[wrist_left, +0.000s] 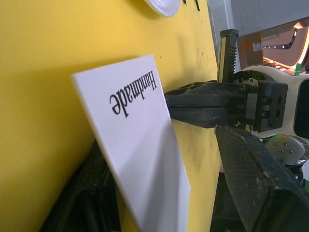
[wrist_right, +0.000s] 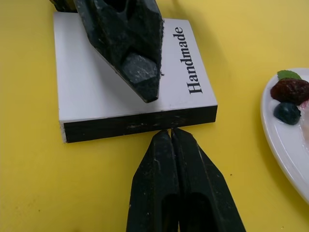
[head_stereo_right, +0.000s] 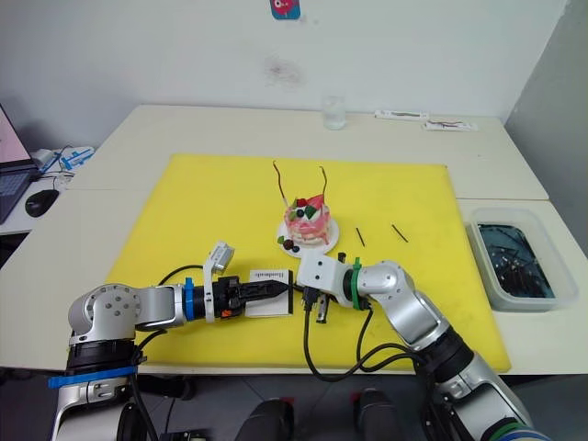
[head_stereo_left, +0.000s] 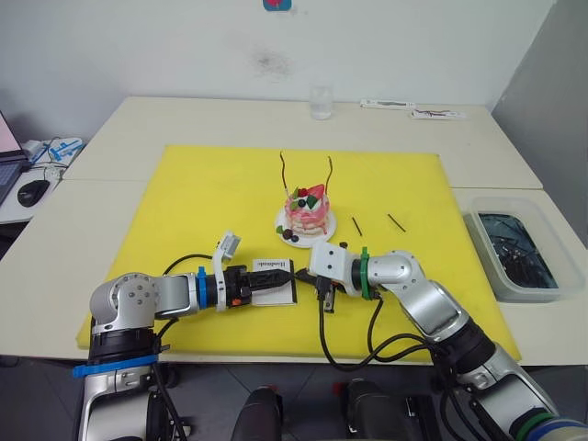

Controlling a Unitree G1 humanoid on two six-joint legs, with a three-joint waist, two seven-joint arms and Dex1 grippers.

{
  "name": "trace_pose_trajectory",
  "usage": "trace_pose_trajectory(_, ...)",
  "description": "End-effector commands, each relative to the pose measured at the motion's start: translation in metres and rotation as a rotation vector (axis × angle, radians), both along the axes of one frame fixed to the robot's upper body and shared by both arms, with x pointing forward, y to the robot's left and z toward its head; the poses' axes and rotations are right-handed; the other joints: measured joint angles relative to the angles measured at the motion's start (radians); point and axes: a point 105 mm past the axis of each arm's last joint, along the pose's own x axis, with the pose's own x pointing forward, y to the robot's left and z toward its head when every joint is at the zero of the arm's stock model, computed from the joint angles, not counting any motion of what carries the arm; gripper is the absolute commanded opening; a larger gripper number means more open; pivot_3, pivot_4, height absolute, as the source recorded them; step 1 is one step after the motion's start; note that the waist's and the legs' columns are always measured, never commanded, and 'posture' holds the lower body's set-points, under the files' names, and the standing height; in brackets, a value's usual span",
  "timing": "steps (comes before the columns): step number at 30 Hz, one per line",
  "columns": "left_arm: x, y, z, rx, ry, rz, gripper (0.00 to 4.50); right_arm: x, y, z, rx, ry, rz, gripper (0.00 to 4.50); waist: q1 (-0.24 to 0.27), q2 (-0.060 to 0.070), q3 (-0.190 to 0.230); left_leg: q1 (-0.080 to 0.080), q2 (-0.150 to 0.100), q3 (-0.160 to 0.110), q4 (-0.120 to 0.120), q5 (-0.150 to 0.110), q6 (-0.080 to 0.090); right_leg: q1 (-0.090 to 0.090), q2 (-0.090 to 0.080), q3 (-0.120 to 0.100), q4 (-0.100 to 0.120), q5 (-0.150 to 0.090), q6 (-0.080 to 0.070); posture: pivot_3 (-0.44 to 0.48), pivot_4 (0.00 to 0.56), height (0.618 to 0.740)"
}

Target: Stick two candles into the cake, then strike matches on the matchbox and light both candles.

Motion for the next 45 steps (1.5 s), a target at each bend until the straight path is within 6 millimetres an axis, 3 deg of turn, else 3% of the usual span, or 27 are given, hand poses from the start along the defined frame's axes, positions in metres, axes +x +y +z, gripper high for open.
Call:
trace_pose_trajectory(1,-0.003,0.004,-0.019,0.067,0.065,0.026,3.08,-0.006,0.009,0.013,0.028,-0.043,0.052,0.00,0.000,0.000,0.000,0.000,0.000,0.000,0.000,0.000,0.000,0.000,0.000,0.000,0.000,0.000,0.000,0.000,0.150,0.740)
trace_pose_trajectory(6,-0.003,0.004,-0.019,0.071,0.061,0.026,3.08,-0.004,0.008,0.013,0.027,-0.043,0.046,0.00,0.000,0.000,0.000,0.000,0.000,0.000,0.000,0.000,0.000,0.000,0.000,0.000,0.000,0.000,0.000,0.000,0.150,0.740)
trace_pose_trajectory(7,-0.003,0.005,-0.020,0.075,0.061,0.026,2.69,-0.004,0.008,0.013,0.028,-0.043,0.045,0.00,0.000,0.000,0.000,0.000,0.000,0.000,0.000,0.000,0.000,0.000,0.000,0.000,0.000,0.000,0.000,0.000,0.150,0.740)
trace_pose_trajectory(9,-0.003,0.005,-0.021,0.080,0.061,0.026,2.34,-0.004,0.008,0.014,0.031,-0.041,0.043,0.00,0.000,0.000,0.000,0.000,0.000,0.000,0.000,0.000,0.000,0.000,0.000,0.000,0.000,0.000,0.000,0.000,0.150,0.740)
trace_pose_trajectory(15,-0.004,0.005,-0.024,0.100,0.061,0.027,0.42,-0.004,0.007,0.014,0.035,-0.036,0.040,0.00,0.000,0.000,0.000,-0.001,0.000,0.000,-0.001,0.000,0.000,-0.001,0.000,0.000,0.000,0.000,0.000,0.000,0.150,0.740)
trace_pose_trajectory(17,-0.004,0.005,-0.025,0.103,0.060,0.026,0.02,-0.004,0.007,0.014,0.035,-0.036,0.039,0.00,-0.001,0.000,0.000,0.000,0.000,0.000,-0.001,0.000,0.000,-0.001,0.000,0.000,0.000,0.000,0.000,0.000,0.150,0.740)
trace_pose_trajectory(22,-0.004,0.005,-0.025,0.107,0.056,0.030,0.02,-0.002,0.004,0.018,0.040,-0.048,0.022,0.00,-0.002,0.000,0.000,0.000,0.000,0.000,-0.001,0.000,0.000,-0.001,0.000,0.000,0.000,0.000,0.000,0.000,0.150,0.740)
trace_pose_trajectory(26,-0.004,0.006,-0.021,0.090,0.045,0.029,0.02,0.003,-0.003,0.031,0.093,-0.074,-0.022,0.00,-0.003,0.000,0.000,0.000,0.000,0.000,-0.001,0.000,0.000,-0.001,0.000,0.000,0.000,0.000,0.000,0.000,0.150,0.740)
trace_pose_trajectory(37,-0.019,0.003,0.021,-0.090,-0.035,-0.098,0.02,-0.005,-0.040,0.069,0.246,-0.075,-0.165,0.00,-0.007,0.000,0.000,-0.005,0.000,0.000,-0.002,0.000,0.000,-0.005,0.000,0.000,-0.001,0.000,-0.001,0.000,0.150,0.740)
trace_pose_trajectory(45,-0.019,0.004,0.007,-0.015,-0.002,-0.110,0.02,-0.021,-0.053,0.054,0.201,-0.032,-0.195,0.00,-0.009,0.000,0.001,-0.005,0.000,0.000,-0.007,-0.001,-0.001,-0.006,0.000,-0.001,-0.002,-0.001,-0.001,0.000,0.150,0.740)
